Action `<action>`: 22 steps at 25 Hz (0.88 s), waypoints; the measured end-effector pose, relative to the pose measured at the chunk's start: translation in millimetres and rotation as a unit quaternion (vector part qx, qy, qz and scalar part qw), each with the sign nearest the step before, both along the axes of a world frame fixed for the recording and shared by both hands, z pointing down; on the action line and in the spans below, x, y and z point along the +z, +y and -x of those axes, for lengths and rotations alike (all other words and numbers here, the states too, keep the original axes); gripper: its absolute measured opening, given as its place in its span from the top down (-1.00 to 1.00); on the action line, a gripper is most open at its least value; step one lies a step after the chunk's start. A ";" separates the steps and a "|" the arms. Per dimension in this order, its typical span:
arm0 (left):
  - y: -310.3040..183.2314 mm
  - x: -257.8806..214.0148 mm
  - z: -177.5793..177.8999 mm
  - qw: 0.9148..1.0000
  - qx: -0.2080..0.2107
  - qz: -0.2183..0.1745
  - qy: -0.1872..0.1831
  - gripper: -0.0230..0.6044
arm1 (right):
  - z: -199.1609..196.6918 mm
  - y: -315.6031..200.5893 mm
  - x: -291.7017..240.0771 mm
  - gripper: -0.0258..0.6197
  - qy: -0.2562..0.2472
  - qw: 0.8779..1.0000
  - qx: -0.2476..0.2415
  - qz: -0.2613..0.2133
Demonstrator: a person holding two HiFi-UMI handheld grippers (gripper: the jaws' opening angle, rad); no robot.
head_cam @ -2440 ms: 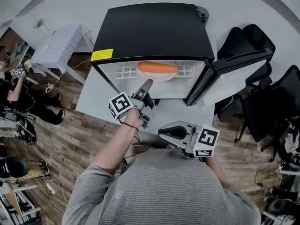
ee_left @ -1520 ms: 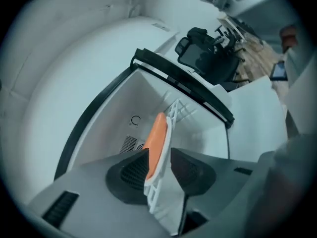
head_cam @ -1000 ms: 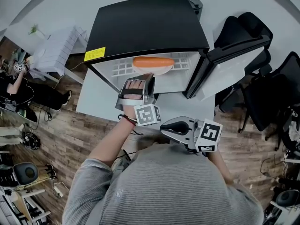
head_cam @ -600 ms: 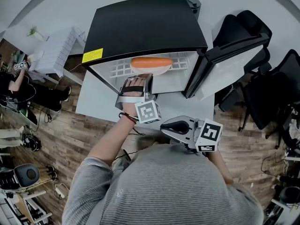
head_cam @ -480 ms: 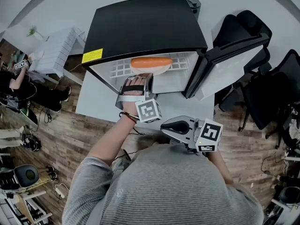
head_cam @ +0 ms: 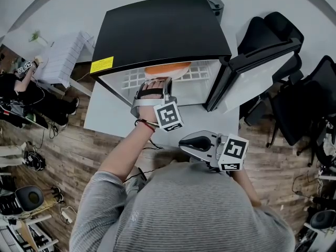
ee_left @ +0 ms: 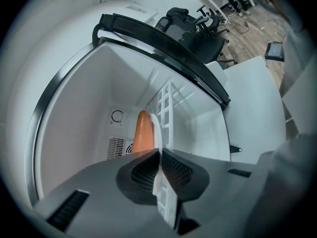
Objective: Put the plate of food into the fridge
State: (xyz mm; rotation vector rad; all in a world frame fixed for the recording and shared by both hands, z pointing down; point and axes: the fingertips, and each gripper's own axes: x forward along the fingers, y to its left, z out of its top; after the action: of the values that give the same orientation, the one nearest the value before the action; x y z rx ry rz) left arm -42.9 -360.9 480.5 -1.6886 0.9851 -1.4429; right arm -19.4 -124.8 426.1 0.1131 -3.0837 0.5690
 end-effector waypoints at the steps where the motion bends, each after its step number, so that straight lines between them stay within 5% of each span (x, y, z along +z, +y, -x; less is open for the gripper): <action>1: -2.3 -0.1 0.3 1.000 -0.001 -0.001 0.000 0.84 | 0.1 -0.1 0.0 0.87 0.000 1.000 0.000 0.000; 22: -12.4 -7.3 2.6 1.000 0.003 -0.023 0.010 0.75 | 3.5 -3.3 -0.2 0.87 -0.001 1.000 -0.002 0.003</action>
State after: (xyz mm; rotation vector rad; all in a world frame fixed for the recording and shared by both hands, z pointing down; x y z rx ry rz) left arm -45.5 -373.2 473.2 -1.6734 1.0158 -1.3920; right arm -22.9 -128.1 425.9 0.1064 -3.0840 0.5778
